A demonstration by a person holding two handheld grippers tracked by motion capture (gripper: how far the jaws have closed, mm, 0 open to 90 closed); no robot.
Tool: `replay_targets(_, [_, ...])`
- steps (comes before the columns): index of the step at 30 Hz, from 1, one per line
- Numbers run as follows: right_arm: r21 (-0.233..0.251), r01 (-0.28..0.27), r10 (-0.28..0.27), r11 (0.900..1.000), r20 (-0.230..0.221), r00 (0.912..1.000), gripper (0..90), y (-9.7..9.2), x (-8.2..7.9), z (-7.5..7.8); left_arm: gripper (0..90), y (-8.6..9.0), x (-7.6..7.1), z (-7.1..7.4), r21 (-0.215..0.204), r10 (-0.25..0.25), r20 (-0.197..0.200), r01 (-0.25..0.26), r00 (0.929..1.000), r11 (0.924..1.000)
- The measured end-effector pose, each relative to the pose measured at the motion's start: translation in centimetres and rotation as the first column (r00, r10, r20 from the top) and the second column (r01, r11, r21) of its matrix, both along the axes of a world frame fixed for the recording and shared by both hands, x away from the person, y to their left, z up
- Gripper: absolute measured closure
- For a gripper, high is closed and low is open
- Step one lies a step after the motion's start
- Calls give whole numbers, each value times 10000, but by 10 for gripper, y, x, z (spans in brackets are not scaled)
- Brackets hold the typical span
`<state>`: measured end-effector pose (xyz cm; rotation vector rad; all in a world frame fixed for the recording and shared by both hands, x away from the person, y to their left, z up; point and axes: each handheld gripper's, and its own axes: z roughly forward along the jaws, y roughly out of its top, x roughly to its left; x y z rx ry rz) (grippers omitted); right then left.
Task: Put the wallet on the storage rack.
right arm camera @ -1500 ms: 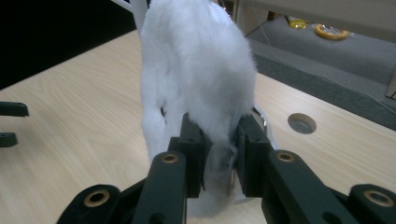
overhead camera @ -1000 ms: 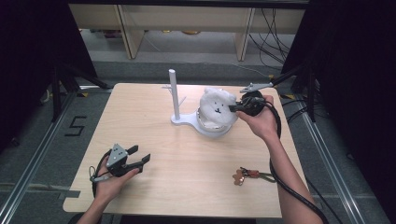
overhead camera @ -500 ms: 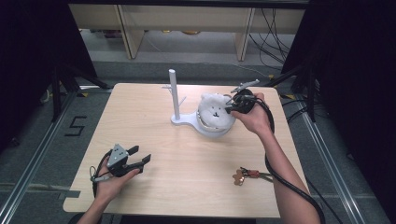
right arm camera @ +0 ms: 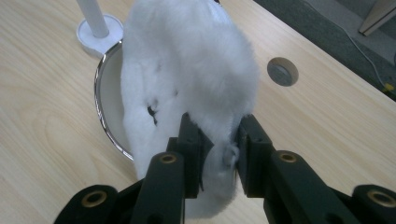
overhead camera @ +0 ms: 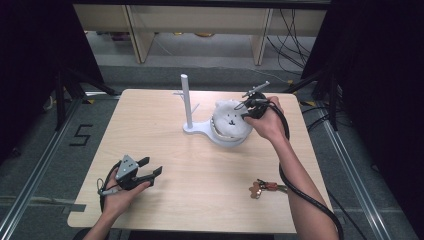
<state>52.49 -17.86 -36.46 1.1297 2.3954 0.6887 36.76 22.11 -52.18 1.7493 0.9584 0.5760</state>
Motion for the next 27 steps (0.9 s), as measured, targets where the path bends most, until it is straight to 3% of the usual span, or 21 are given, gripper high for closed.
replay_targets(7, [-316, 58, -68, 9995, -331, 9994, 743, 8, 3, 0, 345, 1, 1, -1, -79, -54, 45, 55, 10000, 10000])
replay_targets(13, [-187, 221, -225, 9996, -205, 9995, 731, 7, 7, -5, 346, 1, 1, -1, -79, -52, 43, 52, 10000, 10000])
replay_targets(14, [-245, 117, -118, 9996, -2, 9999, 720, 5, 9, -7, 345, 0, 1, -1, -91, -44, 41, 44, 10000, 9999])
replay_targets(19, [-5, 366, -366, 9993, 106, 9993, 639, 3, 9, -10, 346, 0, 0, 0, -24, -4, -7, 4, 10000, 10000])
replay_targets(22, [577, 410, -436, 9975, 453, 9980, 532, -1, 5, -7, 346, 1, 1, -1, -99, -56, 39, 56, 10000, 9999])
replay_targets(27, [1007, 496, -578, 9937, 800, 9951, 513, -6, 0, -1, 346, 0, 0, 0, -11, 18, -18, -18, 10000, 10000])
